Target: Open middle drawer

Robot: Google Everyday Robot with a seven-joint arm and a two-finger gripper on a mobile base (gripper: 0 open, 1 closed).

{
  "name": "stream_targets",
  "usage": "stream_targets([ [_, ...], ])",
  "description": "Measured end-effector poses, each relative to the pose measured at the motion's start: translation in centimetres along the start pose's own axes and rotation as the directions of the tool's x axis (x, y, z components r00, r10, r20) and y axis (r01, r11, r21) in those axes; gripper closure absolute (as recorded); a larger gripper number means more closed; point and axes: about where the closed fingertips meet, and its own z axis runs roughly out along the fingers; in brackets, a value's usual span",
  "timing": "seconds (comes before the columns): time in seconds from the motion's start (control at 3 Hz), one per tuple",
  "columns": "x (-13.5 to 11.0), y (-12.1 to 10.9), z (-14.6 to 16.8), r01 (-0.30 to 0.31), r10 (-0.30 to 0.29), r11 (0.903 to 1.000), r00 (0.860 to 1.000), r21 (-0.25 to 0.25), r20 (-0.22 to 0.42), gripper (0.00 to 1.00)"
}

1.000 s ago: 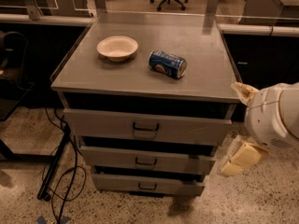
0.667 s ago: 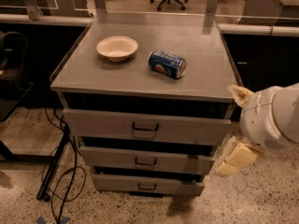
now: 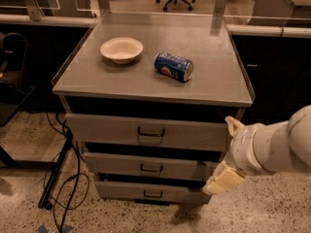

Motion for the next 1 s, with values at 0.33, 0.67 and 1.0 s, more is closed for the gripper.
stream_targets([
  [0.33, 1.4, 1.2, 4.0, -0.038, 0.038, 0.9992, 0.999, 0.006, 0.013, 0.00],
  [0.67, 1.4, 1.2, 4.0, -0.038, 0.038, 0.9992, 0.999, 0.006, 0.012, 0.00],
  [1.0, 1.8, 2.4, 6.5, -0.038, 0.038, 0.9992, 0.999, -0.010, -0.008, 0.00],
])
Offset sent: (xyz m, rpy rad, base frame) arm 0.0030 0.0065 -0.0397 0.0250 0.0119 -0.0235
